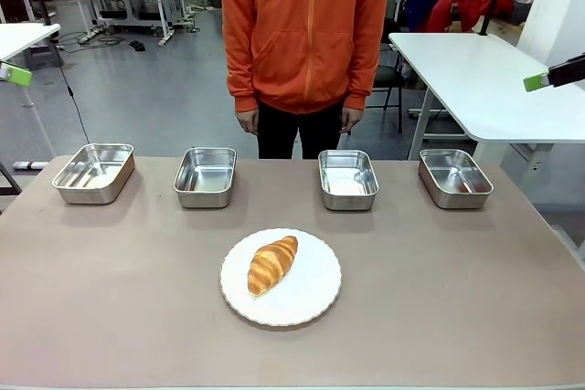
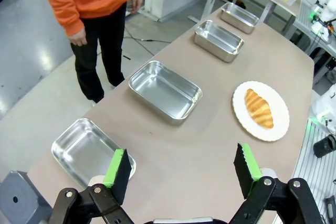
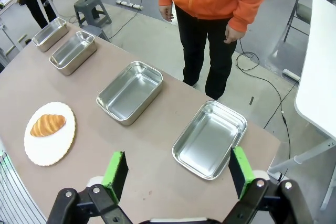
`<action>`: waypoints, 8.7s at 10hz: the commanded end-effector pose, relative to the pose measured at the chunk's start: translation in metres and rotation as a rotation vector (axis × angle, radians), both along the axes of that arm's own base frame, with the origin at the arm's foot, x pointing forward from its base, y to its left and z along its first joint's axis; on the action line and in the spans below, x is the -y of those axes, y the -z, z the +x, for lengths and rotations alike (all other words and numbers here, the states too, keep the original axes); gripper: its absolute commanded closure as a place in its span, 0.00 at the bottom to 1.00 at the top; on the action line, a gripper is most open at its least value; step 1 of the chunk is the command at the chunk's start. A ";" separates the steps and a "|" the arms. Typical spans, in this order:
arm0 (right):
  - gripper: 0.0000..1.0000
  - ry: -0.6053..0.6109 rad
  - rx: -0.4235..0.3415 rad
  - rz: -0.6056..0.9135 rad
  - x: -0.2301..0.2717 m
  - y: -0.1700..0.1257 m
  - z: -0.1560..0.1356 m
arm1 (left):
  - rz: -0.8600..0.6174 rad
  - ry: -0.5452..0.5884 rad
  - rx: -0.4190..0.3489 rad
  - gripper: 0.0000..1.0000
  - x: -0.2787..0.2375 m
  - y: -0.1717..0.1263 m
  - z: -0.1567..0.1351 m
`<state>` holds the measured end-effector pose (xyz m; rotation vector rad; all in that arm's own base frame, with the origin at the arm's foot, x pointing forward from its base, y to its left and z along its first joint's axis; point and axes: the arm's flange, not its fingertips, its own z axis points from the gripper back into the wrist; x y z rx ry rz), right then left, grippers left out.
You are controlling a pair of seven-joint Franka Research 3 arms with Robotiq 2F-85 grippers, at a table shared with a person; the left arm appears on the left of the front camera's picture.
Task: Place the bread in the container.
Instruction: Place the Butter Roll into the Airtight Container indicated by the human.
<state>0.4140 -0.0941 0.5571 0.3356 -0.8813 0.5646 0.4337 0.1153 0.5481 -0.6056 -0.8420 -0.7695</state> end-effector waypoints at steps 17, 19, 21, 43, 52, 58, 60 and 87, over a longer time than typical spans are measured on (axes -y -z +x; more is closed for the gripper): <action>0.00 -0.019 0.019 0.013 0.001 0.003 0.002 | -0.009 0.008 0.009 0.00 0.001 -0.002 0.000; 0.00 -0.019 0.019 0.013 0.001 0.003 0.002 | -0.009 0.008 0.009 0.00 0.001 -0.002 0.000; 0.00 -0.019 0.019 0.013 0.001 0.003 0.002 | -0.009 0.008 0.009 0.00 0.001 -0.002 0.000; 0.00 0.548 -0.465 -0.236 -0.390 -0.003 -0.051 | -0.009 0.008 0.009 0.00 0.001 -0.002 0.000; 0.00 0.875 -0.765 -0.097 -0.468 0.067 -0.066 | -0.009 0.008 0.009 0.00 0.001 -0.002 0.000; 0.00 0.953 -0.893 -0.009 -0.518 0.139 -0.075 | -0.009 0.008 0.009 0.00 0.001 -0.002 0.000; 0.00 1.000 -0.879 -0.025 -0.531 0.158 -0.078 | -0.009 0.008 0.009 0.00 0.001 -0.002 0.000; 0.44 0.983 -0.930 -0.056 -0.512 0.236 -0.039 | -0.009 0.008 0.009 0.00 0.001 -0.002 0.000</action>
